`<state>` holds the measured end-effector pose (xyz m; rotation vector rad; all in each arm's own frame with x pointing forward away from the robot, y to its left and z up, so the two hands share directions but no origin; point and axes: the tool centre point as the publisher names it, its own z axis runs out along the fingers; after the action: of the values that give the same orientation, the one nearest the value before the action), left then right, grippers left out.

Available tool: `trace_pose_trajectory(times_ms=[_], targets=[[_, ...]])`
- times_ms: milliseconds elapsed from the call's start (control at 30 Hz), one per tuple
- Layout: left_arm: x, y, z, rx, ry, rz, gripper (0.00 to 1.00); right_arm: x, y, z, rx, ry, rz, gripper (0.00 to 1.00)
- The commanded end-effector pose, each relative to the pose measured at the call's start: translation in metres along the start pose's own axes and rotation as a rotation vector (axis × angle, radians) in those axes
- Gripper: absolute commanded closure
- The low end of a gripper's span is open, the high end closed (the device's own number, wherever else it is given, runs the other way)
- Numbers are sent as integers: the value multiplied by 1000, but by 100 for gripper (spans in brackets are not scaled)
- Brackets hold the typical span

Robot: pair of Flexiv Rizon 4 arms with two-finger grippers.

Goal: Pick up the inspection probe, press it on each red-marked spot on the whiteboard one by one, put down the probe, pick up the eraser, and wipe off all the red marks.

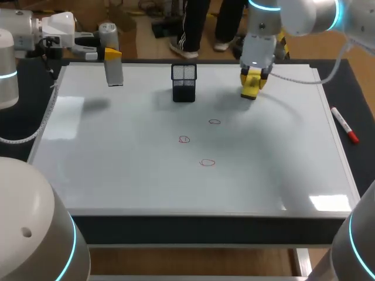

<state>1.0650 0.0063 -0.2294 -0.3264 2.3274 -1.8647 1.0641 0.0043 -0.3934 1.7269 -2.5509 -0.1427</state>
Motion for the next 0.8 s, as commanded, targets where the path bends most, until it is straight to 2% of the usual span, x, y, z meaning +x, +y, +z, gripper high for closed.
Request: trace_pose_trajectory(times_ms=[33,267,500,800], targets=[[1,-2,-1,-2,-2,0,100,45,11,-14,30,-18,44,100],[1,-2,-1,-2,-2,0,100,96,19,-17,24,-24,157,100],[1,-2,-1,-2,-2,0,100,132,31,-10,7,-34,229,100],[1,-2,-1,-2,-2,0,100,147,36,-8,-14,-23,250,100]])
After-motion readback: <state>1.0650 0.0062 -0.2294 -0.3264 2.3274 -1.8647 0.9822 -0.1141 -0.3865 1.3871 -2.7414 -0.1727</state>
